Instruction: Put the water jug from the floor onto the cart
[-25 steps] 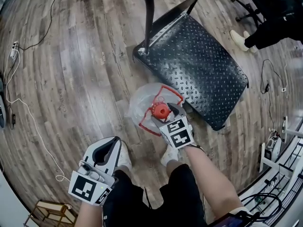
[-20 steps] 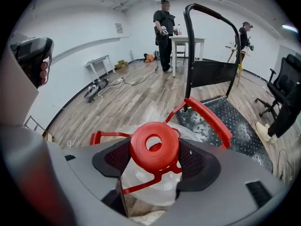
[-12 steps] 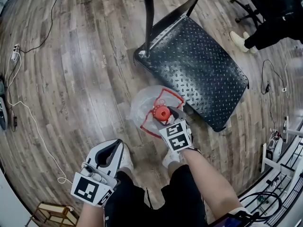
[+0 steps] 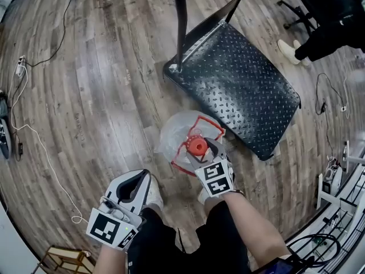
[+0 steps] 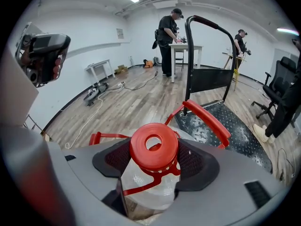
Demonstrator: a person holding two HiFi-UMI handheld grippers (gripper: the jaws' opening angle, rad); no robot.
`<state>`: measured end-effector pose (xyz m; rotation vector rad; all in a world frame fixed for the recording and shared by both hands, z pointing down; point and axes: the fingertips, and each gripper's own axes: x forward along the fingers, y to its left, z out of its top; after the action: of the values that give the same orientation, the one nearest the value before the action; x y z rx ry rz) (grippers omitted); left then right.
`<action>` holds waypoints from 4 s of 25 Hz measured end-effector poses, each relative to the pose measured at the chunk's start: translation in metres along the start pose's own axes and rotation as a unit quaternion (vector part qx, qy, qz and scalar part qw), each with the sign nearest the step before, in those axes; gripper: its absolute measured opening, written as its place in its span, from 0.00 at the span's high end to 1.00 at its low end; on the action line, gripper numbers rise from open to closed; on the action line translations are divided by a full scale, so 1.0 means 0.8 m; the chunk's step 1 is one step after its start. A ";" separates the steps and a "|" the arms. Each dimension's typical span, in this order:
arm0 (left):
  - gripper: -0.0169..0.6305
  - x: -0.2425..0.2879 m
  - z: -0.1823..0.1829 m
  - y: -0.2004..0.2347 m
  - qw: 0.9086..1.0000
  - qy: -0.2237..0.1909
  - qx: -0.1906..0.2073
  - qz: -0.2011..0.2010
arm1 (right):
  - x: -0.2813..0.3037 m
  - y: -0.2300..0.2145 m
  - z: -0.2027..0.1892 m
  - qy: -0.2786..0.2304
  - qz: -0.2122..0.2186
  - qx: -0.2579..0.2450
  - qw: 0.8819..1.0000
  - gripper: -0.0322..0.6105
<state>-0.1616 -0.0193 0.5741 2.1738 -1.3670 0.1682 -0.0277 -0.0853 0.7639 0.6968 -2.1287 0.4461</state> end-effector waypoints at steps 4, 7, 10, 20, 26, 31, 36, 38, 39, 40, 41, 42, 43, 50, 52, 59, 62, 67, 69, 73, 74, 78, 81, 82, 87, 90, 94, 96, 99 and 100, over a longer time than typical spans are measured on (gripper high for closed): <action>0.98 -0.004 0.002 0.002 1.000 -0.001 -0.005 0.001 | -0.023 0.006 0.017 -0.012 0.001 0.010 1.000 0.47; 0.98 -0.007 0.005 0.004 1.000 -0.002 -0.008 0.000 | -0.050 0.004 0.035 -0.027 -0.005 0.024 0.999 0.47; 0.98 -0.012 0.015 0.005 1.000 -0.005 -0.010 -0.001 | -0.080 0.002 0.054 -0.041 -0.011 0.041 0.998 0.47; 0.98 -0.030 0.076 0.008 1.000 -0.020 -0.008 -0.021 | -0.185 -0.020 0.132 -0.067 -0.060 0.091 0.992 0.47; 0.98 -0.037 0.117 0.002 0.998 -0.023 0.016 -0.060 | -0.239 -0.041 0.172 -0.088 -0.104 0.143 0.980 0.47; 0.98 -0.027 0.162 -0.011 0.994 -0.030 0.055 -0.085 | -0.276 -0.067 0.191 -0.106 -0.132 0.180 0.969 0.47; 0.98 -0.005 0.203 -0.029 0.992 -0.032 0.069 -0.104 | -0.301 -0.104 0.191 -0.111 -0.140 0.211 0.961 0.47; 0.98 0.007 0.218 -0.037 0.991 -0.037 0.071 -0.103 | -0.305 -0.121 0.190 -0.110 -0.142 0.215 0.960 0.47; 0.98 0.015 0.224 -0.039 0.991 -0.038 0.074 -0.101 | -0.306 -0.129 0.190 -0.109 -0.143 0.215 0.960 0.47; 0.98 0.023 0.230 -0.042 0.991 -0.039 0.076 -0.098 | -0.306 -0.138 0.192 -0.107 -0.145 0.214 0.960 0.47; 0.98 0.032 0.235 -0.043 0.992 -0.039 0.078 -0.095 | -0.305 -0.146 0.193 -0.106 -0.147 0.211 0.960 0.47; 0.98 0.041 0.239 -0.046 0.992 -0.039 0.078 -0.091 | -0.304 -0.153 0.195 -0.104 -0.148 0.208 0.961 0.47; 0.98 0.050 0.243 -0.049 0.992 -0.039 0.077 -0.088 | -0.303 -0.161 0.195 -0.102 -0.148 0.204 0.962 0.47; 0.98 0.125 0.269 -0.081 0.994 -0.046 0.068 -0.074 | -0.294 -0.231 0.184 -0.095 -0.138 0.187 0.968 0.47; 0.98 0.149 0.272 -0.087 0.994 -0.049 0.062 -0.071 | -0.290 -0.257 0.182 -0.097 -0.135 0.187 0.968 0.47; 0.98 0.212 0.276 -0.092 0.995 -0.048 0.066 -0.055 | -0.264 -0.342 0.192 -0.097 -0.129 0.171 0.972 0.47; 0.98 0.222 0.272 -0.089 0.996 -0.045 0.064 -0.043 | -0.249 -0.373 0.201 -0.100 -0.130 0.156 0.974 0.47; 0.98 0.234 0.256 -0.088 0.997 -0.030 0.064 -0.025 | -0.220 -0.427 0.215 -0.105 -0.130 0.144 0.975 0.47; 0.98 0.234 0.249 -0.088 0.998 -0.026 0.061 -0.016 | -0.207 -0.447 0.218 -0.104 -0.129 0.144 0.976 0.47; 0.98 0.234 0.236 -0.086 0.998 -0.025 0.051 0.000 | -0.185 -0.482 0.224 -0.106 -0.127 0.151 0.975 0.47; 0.98 0.235 0.234 -0.086 0.999 -0.024 0.049 0.003 | -0.182 -0.490 0.225 -0.108 -0.127 0.152 0.974 0.47; 0.98 0.230 0.226 -0.075 0.999 -0.027 0.039 0.019 | -0.164 -0.510 0.227 -0.107 -0.131 0.155 0.973 0.47; 0.98 0.227 0.219 -0.066 0.999 -0.026 0.034 0.030 | -0.149 -0.517 0.228 -0.104 -0.134 0.153 0.974 0.47; 0.98 0.227 0.217 -0.064 0.999 -0.025 0.033 0.032 | -0.146 -0.518 0.228 -0.102 -0.134 0.150 0.974 0.47; 0.98 0.232 0.210 -0.061 0.999 -0.019 0.031 0.033 | -0.131 -0.518 0.229 -0.096 -0.137 0.130 0.977 0.47; 0.98 0.236 0.206 -0.064 0.999 -0.016 0.032 0.029 | -0.123 -0.517 0.221 -0.090 -0.138 0.126 0.978 0.47; 0.98 0.241 0.203 -0.066 0.999 -0.013 0.033 0.021 | -0.119 -0.515 0.216 -0.092 -0.140 0.125 0.978 0.47; 0.98 0.245 0.203 -0.066 0.999 -0.012 0.032 0.017 | -0.117 -0.516 0.218 -0.094 -0.139 0.125 0.978 0.47; 0.98 0.250 0.202 -0.067 0.999 -0.011 0.033 0.015 | -0.118 -0.516 0.217 -0.100 -0.140 0.129 0.977 0.47; 0.98 0.252 0.202 -0.067 0.999 -0.010 0.033 0.013 | -0.120 -0.516 0.216 -0.103 -0.141 0.131 0.976 0.47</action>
<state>-0.0498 -0.2453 0.4960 2.2177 -1.4211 0.2044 0.1707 -0.4694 0.6140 1.2248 -2.1359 0.5228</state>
